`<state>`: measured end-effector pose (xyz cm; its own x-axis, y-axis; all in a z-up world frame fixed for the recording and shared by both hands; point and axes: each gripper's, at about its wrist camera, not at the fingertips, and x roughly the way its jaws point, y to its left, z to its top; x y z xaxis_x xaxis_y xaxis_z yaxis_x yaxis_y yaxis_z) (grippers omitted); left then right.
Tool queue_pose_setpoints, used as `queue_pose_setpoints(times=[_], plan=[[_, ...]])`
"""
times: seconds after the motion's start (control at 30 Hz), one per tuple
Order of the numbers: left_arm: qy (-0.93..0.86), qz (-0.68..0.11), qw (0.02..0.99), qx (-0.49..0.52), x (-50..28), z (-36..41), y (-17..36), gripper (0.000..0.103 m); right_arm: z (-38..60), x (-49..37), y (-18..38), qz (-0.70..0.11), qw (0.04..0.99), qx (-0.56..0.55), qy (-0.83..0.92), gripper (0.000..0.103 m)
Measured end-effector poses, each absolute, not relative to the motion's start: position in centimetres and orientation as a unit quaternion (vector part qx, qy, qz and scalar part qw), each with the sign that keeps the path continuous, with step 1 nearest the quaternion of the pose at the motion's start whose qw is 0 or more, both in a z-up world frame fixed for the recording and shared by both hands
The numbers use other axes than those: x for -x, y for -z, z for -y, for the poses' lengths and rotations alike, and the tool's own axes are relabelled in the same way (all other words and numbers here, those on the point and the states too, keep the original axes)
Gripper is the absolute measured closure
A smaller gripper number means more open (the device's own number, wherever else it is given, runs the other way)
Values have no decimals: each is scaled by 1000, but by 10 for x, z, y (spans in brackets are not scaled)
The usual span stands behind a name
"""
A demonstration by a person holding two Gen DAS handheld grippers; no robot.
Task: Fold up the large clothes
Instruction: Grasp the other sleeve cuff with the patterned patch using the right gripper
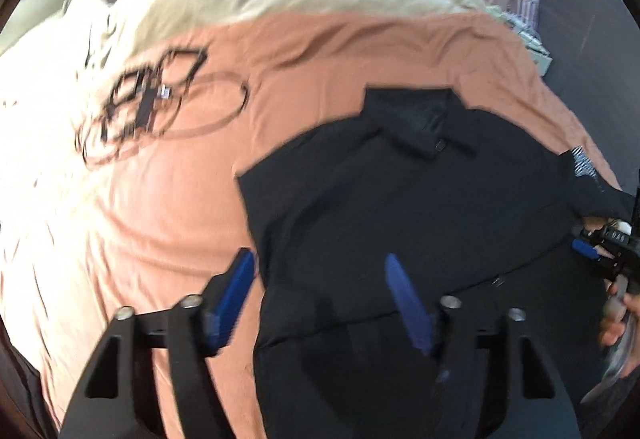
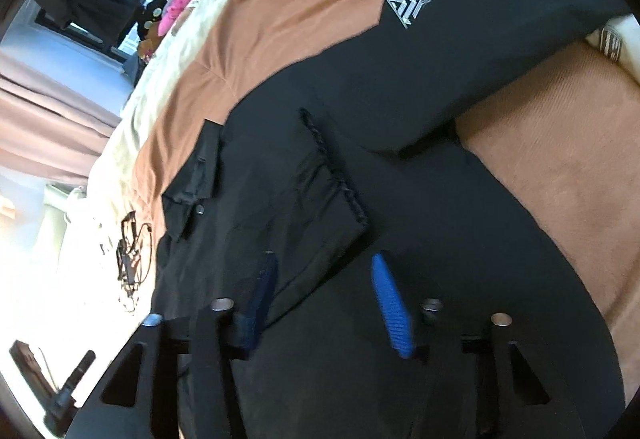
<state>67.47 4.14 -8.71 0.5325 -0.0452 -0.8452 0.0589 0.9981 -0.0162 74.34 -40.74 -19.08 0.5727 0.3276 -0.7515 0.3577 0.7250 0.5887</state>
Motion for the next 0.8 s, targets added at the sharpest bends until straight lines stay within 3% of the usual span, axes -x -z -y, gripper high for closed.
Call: queue_pose_setpoints(times=[0.27, 0.37, 0.8], plan=[[-10, -542, 840, -3, -677, -67, 171, 40, 430, -738, 183, -442, 816, -371, 22, 63], [-10, -538, 842, 20, -674, -72, 173, 40, 454, -727, 170, -424, 826, -368, 37, 57], [-5, -499, 866, 33, -657, -56, 152, 40, 582, -677, 148, -331, 829, -434, 118, 57]])
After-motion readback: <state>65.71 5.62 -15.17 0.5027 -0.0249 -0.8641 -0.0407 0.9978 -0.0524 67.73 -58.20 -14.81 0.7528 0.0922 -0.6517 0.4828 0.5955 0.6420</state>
